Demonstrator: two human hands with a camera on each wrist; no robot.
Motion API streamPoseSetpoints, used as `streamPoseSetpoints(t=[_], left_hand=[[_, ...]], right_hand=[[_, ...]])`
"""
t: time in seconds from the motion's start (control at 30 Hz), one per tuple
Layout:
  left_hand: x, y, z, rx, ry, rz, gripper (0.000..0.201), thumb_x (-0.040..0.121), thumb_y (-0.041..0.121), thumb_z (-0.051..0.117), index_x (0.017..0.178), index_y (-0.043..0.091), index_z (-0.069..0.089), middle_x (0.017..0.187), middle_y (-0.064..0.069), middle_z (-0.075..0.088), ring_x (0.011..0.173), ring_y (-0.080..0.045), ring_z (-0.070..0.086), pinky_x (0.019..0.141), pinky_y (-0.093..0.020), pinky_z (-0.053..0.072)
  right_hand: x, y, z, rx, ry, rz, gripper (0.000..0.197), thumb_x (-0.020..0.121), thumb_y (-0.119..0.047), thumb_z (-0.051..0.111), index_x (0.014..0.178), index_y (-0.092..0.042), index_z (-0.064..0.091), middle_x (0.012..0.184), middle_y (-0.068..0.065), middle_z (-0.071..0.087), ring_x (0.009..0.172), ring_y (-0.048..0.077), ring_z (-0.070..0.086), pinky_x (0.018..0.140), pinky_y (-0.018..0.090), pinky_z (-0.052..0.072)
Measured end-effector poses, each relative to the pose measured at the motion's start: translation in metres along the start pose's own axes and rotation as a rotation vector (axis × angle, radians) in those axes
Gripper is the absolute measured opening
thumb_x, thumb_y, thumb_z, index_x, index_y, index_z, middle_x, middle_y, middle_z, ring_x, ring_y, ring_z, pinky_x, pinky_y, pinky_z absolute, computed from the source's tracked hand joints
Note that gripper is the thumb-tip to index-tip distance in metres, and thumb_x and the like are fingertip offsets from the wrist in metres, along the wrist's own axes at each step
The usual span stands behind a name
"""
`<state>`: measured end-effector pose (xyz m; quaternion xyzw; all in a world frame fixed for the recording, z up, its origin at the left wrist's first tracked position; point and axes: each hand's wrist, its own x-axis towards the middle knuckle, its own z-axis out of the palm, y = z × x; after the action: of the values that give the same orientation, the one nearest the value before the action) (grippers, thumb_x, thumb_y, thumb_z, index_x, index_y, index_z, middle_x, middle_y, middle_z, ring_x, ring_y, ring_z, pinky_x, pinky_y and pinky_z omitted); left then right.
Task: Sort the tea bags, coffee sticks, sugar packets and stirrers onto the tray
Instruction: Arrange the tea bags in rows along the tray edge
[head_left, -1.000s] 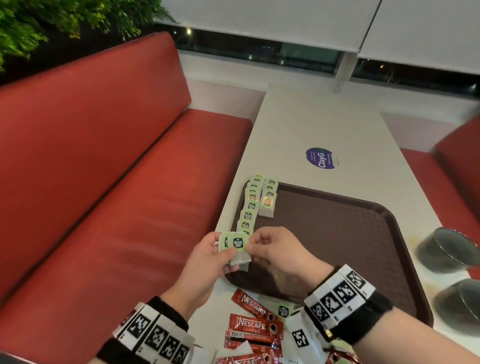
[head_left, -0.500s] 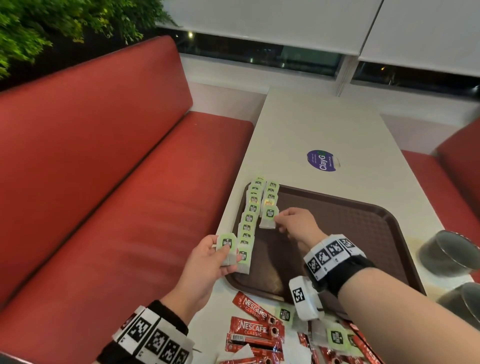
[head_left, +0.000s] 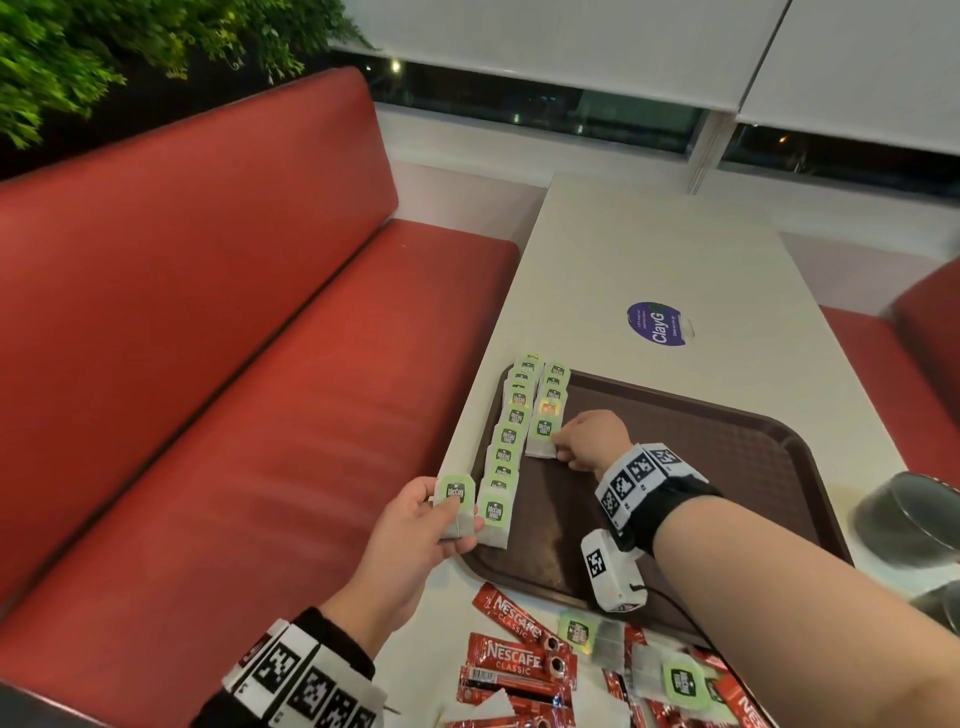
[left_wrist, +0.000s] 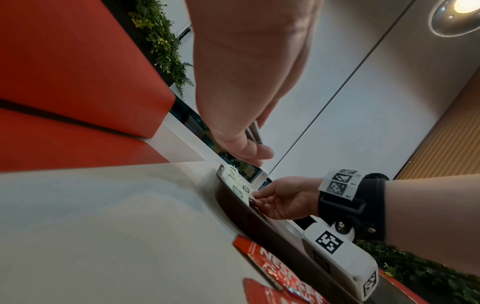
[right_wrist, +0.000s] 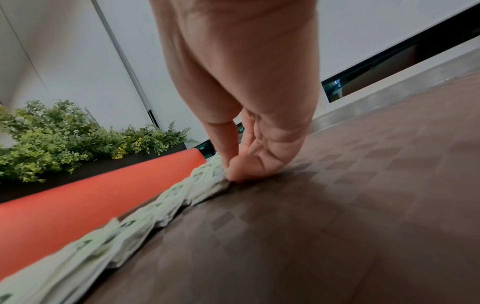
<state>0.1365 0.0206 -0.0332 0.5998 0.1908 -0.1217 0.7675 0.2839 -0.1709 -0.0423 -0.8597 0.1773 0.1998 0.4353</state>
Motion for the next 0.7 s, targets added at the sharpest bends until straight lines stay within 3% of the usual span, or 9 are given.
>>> streamPoseSetpoints(t=[0.1, 0.23, 0.3, 0.4, 0.47, 0.6, 0.7], left_hand=[[0.0, 0.0, 0.001, -0.01, 0.002, -0.016, 0.011, 0.097, 0.015, 0.05, 0.105, 0.011, 0.055, 0.109, -0.007, 0.068, 0.097, -0.021, 0.069, 0.071, -0.028, 0.056], [0.001, 0.001, 0.003, -0.022, 0.007, -0.015, 0.012, 0.097, 0.014, 0.049, 0.106, 0.01, 0.056, 0.11, -0.007, 0.068, 0.098, -0.02, 0.069, 0.076, -0.031, 0.058], [0.001, 0.004, 0.006, -0.032, 0.003, -0.005, 0.012, 0.098, 0.012, 0.048, 0.107, 0.01, 0.056, 0.108, -0.008, 0.068, 0.096, -0.018, 0.069, 0.073, -0.028, 0.058], [0.001, 0.007, 0.013, -0.029, -0.019, 0.021, 0.014, 0.098, 0.01, 0.046, 0.108, 0.009, 0.056, 0.105, -0.009, 0.069, 0.091, -0.017, 0.07, 0.07, -0.026, 0.058], [0.001, 0.008, 0.016, -0.023, -0.036, 0.035, 0.016, 0.098, 0.01, 0.046, 0.11, 0.008, 0.056, 0.106, -0.011, 0.069, 0.094, -0.021, 0.07, 0.073, -0.029, 0.059], [-0.001, 0.009, 0.029, 0.01, -0.08, 0.056, 0.017, 0.099, 0.01, 0.045, 0.112, 0.008, 0.056, 0.107, -0.014, 0.069, 0.097, -0.026, 0.068, 0.079, -0.035, 0.058], [-0.004, 0.011, 0.034, 0.016, -0.088, 0.082, 0.017, 0.099, 0.009, 0.044, 0.11, 0.011, 0.056, 0.105, -0.011, 0.069, 0.096, -0.023, 0.069, 0.077, -0.032, 0.058]], right_hand=[[-0.006, -0.003, -0.002, 0.039, 0.013, 0.035, 0.01, 0.092, -0.008, 0.057, 0.084, -0.008, 0.052, 0.068, 0.009, 0.06, 0.06, 0.018, 0.058, 0.059, 0.025, 0.05], [-0.029, 0.003, -0.006, 0.025, 0.105, -0.148, 0.007, 0.09, -0.015, 0.06, 0.084, -0.011, 0.06, 0.073, 0.007, 0.066, 0.061, 0.014, 0.062, 0.052, 0.023, 0.049], [-0.053, 0.005, -0.004, 0.067, 0.013, -0.298, 0.008, 0.087, -0.02, 0.066, 0.08, -0.016, 0.065, 0.072, 0.001, 0.067, 0.06, 0.009, 0.059, 0.053, 0.019, 0.044], [-0.09, 0.004, 0.003, -0.014, -0.227, -0.47, 0.005, 0.083, -0.025, 0.072, 0.081, -0.021, 0.069, 0.067, -0.007, 0.067, 0.06, 0.001, 0.06, 0.063, 0.014, 0.048], [-0.1, 0.003, 0.01, -0.06, -0.272, -0.53, 0.005, 0.083, -0.022, 0.072, 0.08, -0.022, 0.069, 0.066, -0.009, 0.066, 0.063, 0.003, 0.059, 0.069, 0.016, 0.048], [-0.105, 0.008, 0.012, 0.003, -0.191, -0.545, 0.004, 0.085, -0.014, 0.07, 0.08, -0.015, 0.069, 0.068, -0.003, 0.065, 0.06, 0.004, 0.058, 0.066, 0.018, 0.048], [-0.104, 0.011, 0.01, 0.154, -0.16, -0.473, 0.006, 0.083, -0.012, 0.071, 0.084, -0.014, 0.066, 0.073, 0.002, 0.066, 0.059, 0.006, 0.059, 0.061, 0.016, 0.045]])
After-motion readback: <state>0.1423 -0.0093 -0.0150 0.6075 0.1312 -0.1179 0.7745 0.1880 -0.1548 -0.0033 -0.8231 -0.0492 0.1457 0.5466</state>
